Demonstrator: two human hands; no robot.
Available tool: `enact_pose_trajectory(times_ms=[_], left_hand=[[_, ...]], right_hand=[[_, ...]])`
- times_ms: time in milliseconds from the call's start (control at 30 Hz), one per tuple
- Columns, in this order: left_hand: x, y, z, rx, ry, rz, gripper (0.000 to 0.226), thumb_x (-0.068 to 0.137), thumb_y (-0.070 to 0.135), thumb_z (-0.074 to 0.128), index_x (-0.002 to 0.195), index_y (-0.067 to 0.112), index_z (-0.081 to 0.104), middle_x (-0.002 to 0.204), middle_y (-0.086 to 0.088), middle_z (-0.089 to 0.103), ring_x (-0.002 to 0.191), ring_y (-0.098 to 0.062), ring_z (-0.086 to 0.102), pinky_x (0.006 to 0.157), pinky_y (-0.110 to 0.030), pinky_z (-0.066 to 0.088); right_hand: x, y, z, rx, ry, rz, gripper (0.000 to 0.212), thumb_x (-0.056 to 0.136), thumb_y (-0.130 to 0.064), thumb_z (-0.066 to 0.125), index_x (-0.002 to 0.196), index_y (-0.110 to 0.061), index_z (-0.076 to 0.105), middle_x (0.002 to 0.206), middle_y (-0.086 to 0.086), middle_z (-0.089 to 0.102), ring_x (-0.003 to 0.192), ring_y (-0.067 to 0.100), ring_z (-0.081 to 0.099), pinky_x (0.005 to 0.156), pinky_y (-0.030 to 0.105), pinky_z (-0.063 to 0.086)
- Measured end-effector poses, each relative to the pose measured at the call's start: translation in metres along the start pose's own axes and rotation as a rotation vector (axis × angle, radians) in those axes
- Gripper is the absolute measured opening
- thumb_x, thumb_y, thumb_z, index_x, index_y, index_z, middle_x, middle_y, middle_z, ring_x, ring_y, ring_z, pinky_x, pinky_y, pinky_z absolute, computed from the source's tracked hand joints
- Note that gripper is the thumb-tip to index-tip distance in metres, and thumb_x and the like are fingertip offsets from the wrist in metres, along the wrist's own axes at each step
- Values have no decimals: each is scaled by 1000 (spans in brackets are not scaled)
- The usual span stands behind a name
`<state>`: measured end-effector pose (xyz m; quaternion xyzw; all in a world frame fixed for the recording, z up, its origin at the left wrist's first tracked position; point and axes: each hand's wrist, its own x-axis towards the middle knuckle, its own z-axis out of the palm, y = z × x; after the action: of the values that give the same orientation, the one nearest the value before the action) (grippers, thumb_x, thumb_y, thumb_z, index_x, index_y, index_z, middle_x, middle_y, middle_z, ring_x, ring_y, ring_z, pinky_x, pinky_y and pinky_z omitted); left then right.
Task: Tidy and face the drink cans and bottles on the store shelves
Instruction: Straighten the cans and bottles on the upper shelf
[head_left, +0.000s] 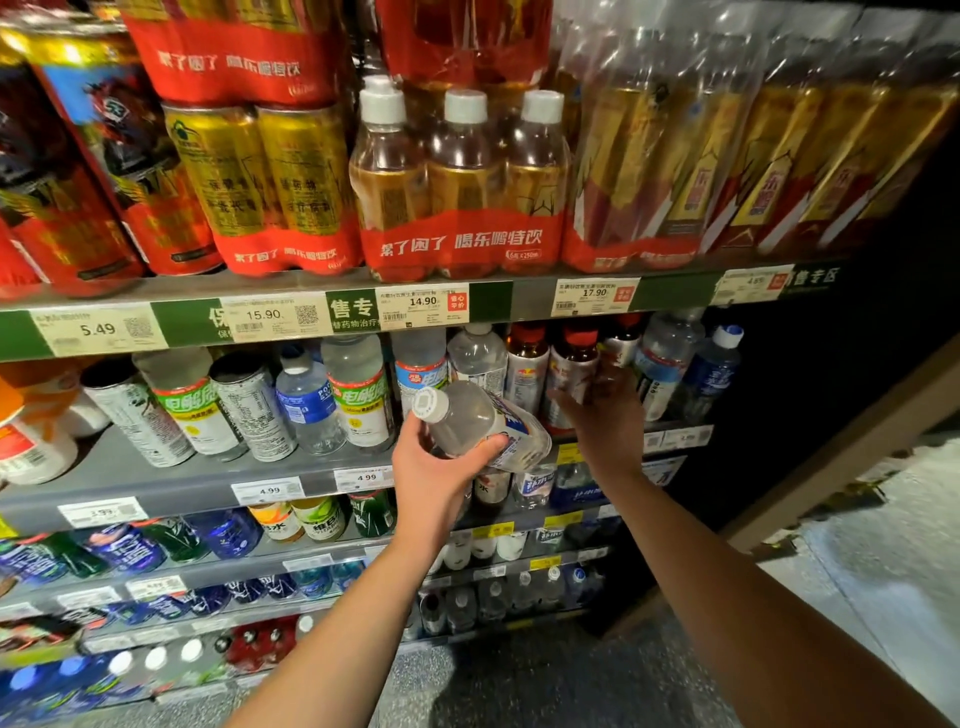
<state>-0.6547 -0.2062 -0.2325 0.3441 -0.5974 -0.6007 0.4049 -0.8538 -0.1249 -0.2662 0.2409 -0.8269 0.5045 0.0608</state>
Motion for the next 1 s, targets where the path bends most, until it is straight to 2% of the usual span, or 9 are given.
enact_pose_trajectory(times_ms=[67, 100, 167, 233, 367, 500, 633, 800, 1000], left_hand=[[-2, -1, 6, 13, 5, 7, 59, 65, 5, 91, 117, 9, 62, 103, 6, 72, 89, 5, 68, 77, -10, 51], [-4, -2, 9, 22, 12, 9, 59, 65, 8, 92, 116, 11, 62, 103, 6, 72, 89, 5, 68, 77, -10, 51], [-6, -2, 16, 45, 15, 2, 59, 65, 17, 93, 115, 15, 62, 103, 7, 72, 92, 2, 68, 79, -12, 52], [-9, -2, 24, 64, 18, -12, 59, 64, 24, 93, 114, 15, 62, 103, 5, 73, 94, -3, 69, 81, -13, 53], [-14, -1, 39, 79, 53, -28, 61, 64, 24, 94, 114, 10, 62, 104, -1, 73, 93, -7, 69, 78, -12, 53], [-22, 0, 48, 86, 57, -23, 60, 66, 16, 92, 115, 3, 60, 103, -5, 72, 81, 6, 66, 73, -8, 51], [-28, 3, 52, 49, 82, -21, 60, 63, 19, 92, 113, 8, 63, 101, 0, 74, 87, -1, 69, 76, -15, 54], [-33, 5, 54, 34, 88, -22, 55, 65, 12, 92, 112, 12, 63, 101, 2, 74, 91, -6, 71, 78, -18, 55], [-39, 4, 70, 31, 70, -28, 58, 64, 13, 92, 113, 14, 62, 104, 3, 73, 92, -3, 70, 76, -14, 54]], right_hand=[[-1, 6, -10, 18, 111, 35, 48, 77, -44, 82, 104, -16, 55, 99, 1, 63, 91, 18, 62, 74, 31, 50], [0, 10, -17, 38, 186, 29, 44, 78, -39, 82, 99, -15, 52, 96, 1, 59, 88, 20, 59, 74, 38, 51], [5, 22, -33, 66, 325, 32, 45, 77, -27, 83, 103, -9, 51, 102, 6, 54, 95, 24, 55, 83, 46, 50], [15, 34, -47, 63, 376, 65, 54, 74, -23, 84, 114, -4, 54, 112, 11, 57, 105, 28, 55, 91, 44, 49], [29, 45, -60, 121, 254, 83, 62, 77, -30, 84, 127, -9, 53, 123, 8, 62, 114, 21, 60, 92, 23, 48], [40, 43, -60, 78, 166, 67, 73, 80, -27, 82, 140, -7, 44, 132, 12, 61, 119, 29, 60, 88, 26, 45], [50, 39, -60, 90, 107, 70, 77, 77, -20, 84, 141, -5, 42, 128, 10, 65, 114, 27, 62, 83, 16, 39], [55, 40, -62, 66, 68, 94, 73, 74, -20, 86, 135, -6, 48, 122, 10, 68, 109, 28, 65, 81, 20, 41], [41, 51, -75, 199, 73, 152, 62, 76, -19, 84, 127, -10, 50, 125, 9, 65, 112, 25, 63, 87, 27, 45]])
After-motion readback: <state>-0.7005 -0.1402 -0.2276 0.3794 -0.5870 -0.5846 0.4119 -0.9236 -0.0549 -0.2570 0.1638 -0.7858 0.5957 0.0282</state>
